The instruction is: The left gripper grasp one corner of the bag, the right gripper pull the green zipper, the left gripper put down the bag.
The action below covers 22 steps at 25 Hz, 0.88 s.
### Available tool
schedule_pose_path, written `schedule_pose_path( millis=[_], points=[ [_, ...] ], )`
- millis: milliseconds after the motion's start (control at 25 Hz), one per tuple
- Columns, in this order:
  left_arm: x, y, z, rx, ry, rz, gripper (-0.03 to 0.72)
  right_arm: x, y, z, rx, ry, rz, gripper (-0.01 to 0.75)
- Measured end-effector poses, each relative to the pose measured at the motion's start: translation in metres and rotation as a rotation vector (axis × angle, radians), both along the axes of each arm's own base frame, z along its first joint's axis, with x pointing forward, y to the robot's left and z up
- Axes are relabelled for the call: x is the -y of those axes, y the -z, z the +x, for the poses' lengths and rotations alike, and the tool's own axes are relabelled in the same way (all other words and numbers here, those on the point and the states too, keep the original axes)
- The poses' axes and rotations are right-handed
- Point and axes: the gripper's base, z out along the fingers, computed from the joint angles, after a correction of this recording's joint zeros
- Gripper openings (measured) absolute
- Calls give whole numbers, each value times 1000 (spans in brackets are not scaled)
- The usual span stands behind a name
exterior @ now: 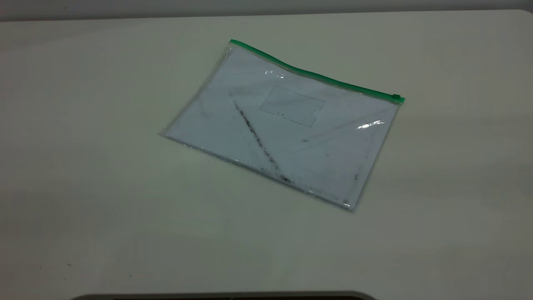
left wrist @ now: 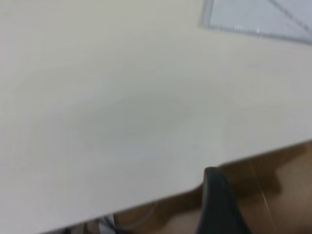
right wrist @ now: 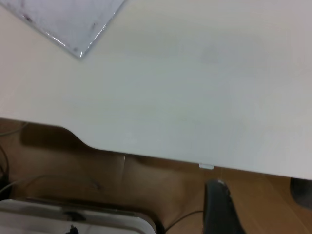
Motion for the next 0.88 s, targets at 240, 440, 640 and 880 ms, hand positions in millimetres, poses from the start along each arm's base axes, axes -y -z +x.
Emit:
schedule_pose_path(
  millis=[240, 440, 640, 880],
  points=[
    [-1, 2, -12, 67, -20, -7, 518, 8, -7, -24, 178, 140, 15, 485],
    [-1, 2, -12, 65, -46, -5, 518, 8, -10, -48, 341, 158, 25, 485],
    [-1, 2, -12, 64, -47, -5, 518, 8, -9, -59, 411, 158, 31, 485],
    [-1, 2, -12, 64, -48, -6, 518, 8, -9, -59, 411, 158, 31, 485]
  ],
)
